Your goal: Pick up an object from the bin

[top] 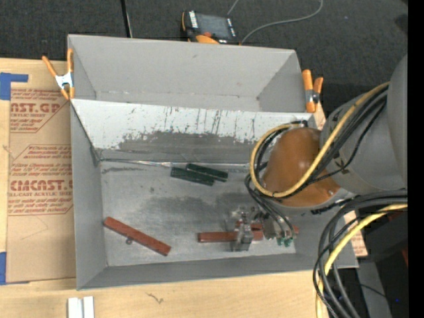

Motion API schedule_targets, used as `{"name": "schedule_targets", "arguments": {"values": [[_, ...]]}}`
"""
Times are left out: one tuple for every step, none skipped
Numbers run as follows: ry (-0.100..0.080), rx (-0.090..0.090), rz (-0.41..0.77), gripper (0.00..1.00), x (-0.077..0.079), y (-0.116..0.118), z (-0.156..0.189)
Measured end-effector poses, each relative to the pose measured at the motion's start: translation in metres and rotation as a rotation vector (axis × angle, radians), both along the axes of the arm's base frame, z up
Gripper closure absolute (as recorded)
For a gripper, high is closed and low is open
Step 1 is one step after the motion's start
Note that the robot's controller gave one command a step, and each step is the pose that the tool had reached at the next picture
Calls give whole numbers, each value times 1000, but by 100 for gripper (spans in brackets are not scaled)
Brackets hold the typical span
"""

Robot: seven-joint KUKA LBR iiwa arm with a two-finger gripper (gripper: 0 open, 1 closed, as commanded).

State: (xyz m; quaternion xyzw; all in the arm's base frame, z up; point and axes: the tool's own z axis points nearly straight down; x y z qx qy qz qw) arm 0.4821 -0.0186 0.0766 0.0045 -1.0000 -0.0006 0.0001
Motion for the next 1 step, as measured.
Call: {"name": "schedule_targets", "arguments": {"values": [[-4, -3, 277, 100, 4, 12, -5]]}}
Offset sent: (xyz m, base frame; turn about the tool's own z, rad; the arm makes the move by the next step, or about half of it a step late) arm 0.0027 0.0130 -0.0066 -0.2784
